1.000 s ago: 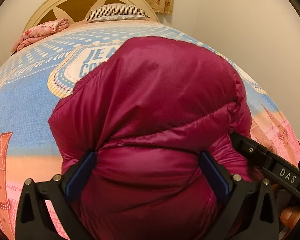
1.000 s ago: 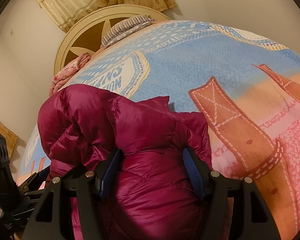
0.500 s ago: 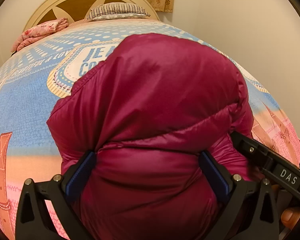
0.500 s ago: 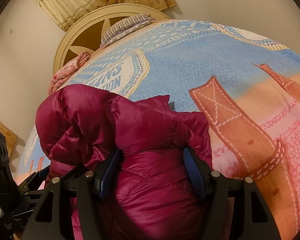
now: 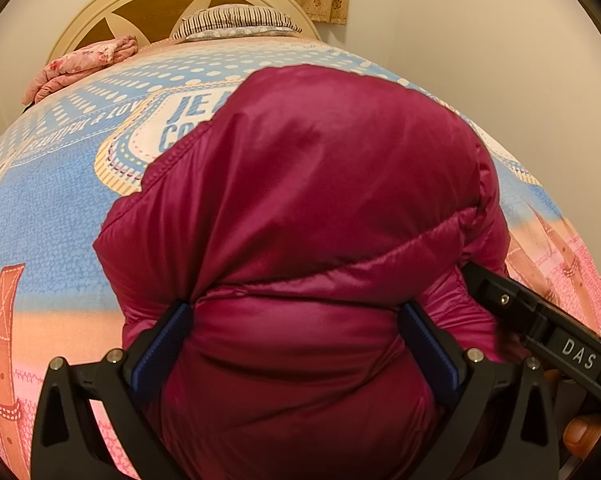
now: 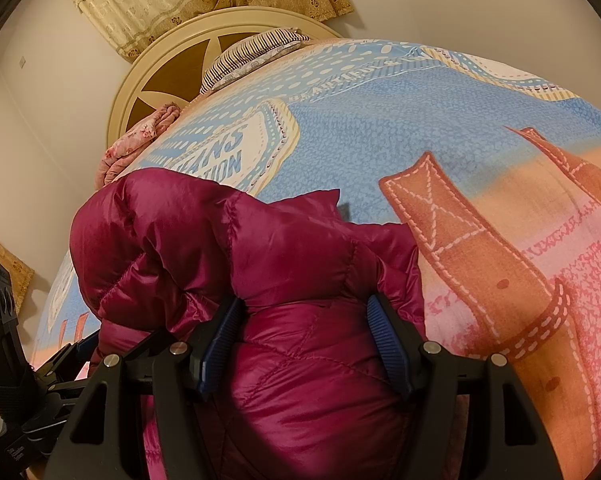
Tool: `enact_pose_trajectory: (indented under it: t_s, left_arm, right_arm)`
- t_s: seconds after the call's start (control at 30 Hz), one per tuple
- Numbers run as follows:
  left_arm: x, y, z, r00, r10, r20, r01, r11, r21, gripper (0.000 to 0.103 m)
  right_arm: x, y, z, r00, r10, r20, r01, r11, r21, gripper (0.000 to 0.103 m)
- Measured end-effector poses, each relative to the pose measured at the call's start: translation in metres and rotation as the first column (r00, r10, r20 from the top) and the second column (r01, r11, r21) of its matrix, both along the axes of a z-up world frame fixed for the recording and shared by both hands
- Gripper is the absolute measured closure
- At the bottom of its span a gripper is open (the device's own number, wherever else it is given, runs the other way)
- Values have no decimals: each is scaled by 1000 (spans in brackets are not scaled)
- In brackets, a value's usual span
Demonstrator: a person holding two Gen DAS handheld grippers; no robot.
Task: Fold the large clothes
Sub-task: 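Hold the folded magenta jacket bundle down with both tools, then grasp the jacket bundle with the right tool and lift it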
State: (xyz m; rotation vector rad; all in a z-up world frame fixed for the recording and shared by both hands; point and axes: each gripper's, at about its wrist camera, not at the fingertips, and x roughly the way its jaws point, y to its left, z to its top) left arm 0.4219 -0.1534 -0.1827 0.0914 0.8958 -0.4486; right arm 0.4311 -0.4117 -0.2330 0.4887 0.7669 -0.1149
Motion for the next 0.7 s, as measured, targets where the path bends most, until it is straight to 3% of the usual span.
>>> enact_pose_trajectory:
  t_s: [0.33, 0.43, 0.53, 0.6, 0.7]
  left_arm:
    - [-4, 3, 3, 1000, -5, -3, 5, 1000, 5, 0]
    - [-17, 18, 14, 999, -2, 37, 1, 1000, 17, 0]
    - [-39, 55, 24, 996, 13, 88, -8, 999, -46, 0]
    - [-49, 76, 20, 998, 1, 66, 5, 995, -98, 0]
    - [-51, 93, 14, 1000, 0, -3, 0, 982, -187, 0]
  right_arm:
    - [-1, -1, 1, 1000, 0, 9, -1, 1000, 7, 36]
    - [-10, -6, 7, 999, 14, 31, -14, 1000, 28, 35]
    - [-37, -14, 21, 996, 12, 86, -13, 1000, 6, 17]
    - [-47, -22, 23, 997, 9, 81, -10, 1000, 6, 16]
    - [-46, -33, 12, 999, 35, 26, -37, 996, 78, 16]
